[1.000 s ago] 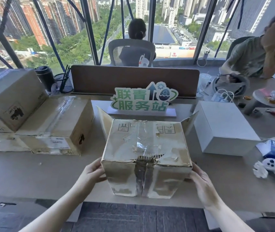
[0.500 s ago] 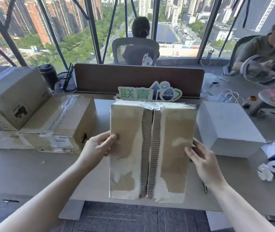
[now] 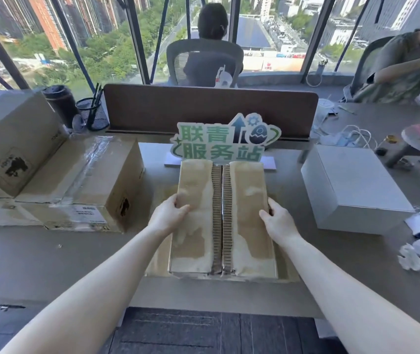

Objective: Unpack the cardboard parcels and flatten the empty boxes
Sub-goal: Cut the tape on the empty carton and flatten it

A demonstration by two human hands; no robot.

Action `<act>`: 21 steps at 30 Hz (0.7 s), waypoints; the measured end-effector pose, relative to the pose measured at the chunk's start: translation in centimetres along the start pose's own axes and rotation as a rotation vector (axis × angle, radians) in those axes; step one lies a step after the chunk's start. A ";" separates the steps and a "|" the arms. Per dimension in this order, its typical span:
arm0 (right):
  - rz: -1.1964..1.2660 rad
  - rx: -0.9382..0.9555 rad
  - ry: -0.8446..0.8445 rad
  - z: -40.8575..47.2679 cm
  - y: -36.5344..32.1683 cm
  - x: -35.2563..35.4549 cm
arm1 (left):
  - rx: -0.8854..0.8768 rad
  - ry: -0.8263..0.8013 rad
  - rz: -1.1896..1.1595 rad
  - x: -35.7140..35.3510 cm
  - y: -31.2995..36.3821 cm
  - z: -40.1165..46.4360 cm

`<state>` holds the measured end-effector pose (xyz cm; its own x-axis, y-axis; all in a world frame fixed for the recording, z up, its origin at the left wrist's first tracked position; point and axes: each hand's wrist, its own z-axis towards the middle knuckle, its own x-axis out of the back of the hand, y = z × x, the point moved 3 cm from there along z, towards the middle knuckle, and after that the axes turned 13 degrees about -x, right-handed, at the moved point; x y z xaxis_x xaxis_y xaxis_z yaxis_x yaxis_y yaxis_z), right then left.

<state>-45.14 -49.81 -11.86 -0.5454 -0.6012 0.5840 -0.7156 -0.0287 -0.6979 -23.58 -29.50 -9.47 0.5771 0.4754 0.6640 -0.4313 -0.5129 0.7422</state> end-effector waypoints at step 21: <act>-0.487 -0.496 0.202 2.8 17.1 3.9 | -0.069 0.048 0.201 -4.0 -0.1 0.3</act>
<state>-58.29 -54.89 -22.73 -0.1502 -0.4516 0.8795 -0.9855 0.1394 -0.0968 -25.68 -31.61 -12.22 0.4419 0.4024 0.8018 -0.5816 -0.5519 0.5976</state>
